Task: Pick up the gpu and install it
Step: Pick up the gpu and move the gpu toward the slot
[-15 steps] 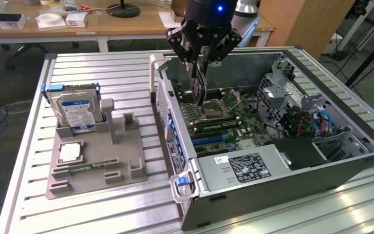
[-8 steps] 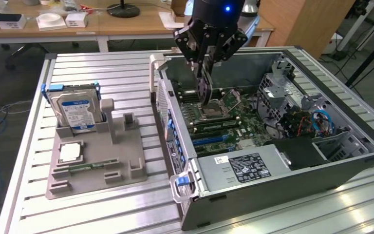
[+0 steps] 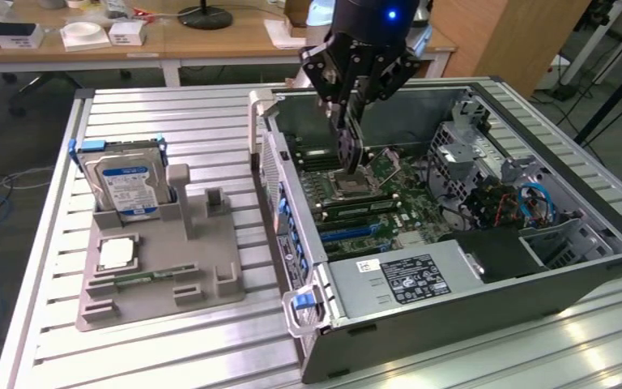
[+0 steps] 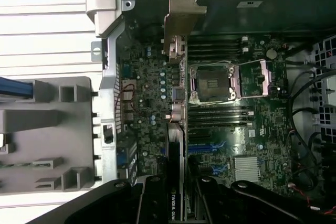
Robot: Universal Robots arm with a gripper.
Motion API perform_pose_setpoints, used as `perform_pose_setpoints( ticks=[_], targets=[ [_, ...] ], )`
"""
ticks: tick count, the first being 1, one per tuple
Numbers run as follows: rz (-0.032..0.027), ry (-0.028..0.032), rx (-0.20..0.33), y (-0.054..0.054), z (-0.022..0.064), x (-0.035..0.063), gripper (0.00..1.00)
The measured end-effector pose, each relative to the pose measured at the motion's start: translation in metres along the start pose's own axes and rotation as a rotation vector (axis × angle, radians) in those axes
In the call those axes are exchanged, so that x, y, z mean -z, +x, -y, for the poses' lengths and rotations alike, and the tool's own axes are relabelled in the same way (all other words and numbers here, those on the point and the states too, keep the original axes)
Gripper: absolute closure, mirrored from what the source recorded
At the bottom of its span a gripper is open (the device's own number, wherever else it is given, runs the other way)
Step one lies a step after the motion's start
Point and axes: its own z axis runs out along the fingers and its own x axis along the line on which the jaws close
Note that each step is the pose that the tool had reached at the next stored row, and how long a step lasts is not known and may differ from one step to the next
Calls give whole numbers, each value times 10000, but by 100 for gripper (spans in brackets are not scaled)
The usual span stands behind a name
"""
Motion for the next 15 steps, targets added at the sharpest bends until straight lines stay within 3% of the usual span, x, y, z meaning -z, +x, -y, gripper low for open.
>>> perform_pose_setpoints(
  ticks=[15],
  targets=[
    [-2, 1, 11, -268, -20, -8, 74]
  ],
)
